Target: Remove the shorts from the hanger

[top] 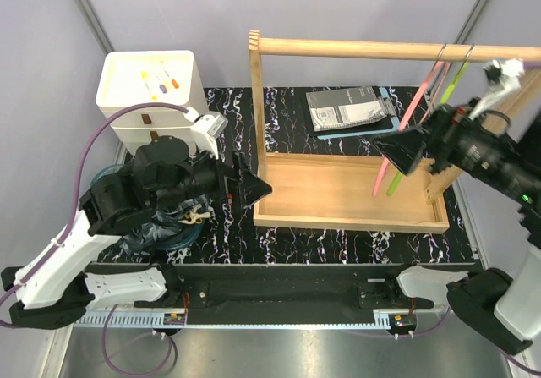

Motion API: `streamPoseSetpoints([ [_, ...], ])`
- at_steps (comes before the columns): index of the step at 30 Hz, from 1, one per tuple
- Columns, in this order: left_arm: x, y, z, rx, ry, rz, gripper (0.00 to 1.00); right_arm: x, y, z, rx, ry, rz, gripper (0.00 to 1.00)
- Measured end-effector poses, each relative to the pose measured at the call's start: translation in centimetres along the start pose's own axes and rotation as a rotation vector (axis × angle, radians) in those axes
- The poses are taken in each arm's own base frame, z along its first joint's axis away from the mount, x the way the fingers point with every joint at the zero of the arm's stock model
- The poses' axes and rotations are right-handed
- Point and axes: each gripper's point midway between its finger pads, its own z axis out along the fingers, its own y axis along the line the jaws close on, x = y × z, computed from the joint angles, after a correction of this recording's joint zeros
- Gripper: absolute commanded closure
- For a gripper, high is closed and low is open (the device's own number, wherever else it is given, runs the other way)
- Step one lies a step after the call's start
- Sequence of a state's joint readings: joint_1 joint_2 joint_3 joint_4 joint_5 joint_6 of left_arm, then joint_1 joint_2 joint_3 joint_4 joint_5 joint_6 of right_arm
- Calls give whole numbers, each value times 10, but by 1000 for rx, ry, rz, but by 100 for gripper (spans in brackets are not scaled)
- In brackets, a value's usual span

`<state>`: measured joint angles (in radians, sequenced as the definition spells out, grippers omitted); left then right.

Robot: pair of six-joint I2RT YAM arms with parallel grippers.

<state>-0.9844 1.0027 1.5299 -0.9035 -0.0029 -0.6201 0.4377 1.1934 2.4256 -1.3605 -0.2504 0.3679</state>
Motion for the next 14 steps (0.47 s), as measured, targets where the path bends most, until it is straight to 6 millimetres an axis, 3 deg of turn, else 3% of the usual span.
streamPoseSetpoints([
  [3, -1, -3, 5, 8, 4, -10, 3, 3, -9, 26, 27, 53, 28, 0],
  [8, -6, -8, 3, 27, -19, -27, 3, 6, -24, 54, 90, 93, 63, 1],
  [14, -16, -15, -11, 72, -83, -36, 1, 23, -32, 48, 125, 130, 96, 0],
])
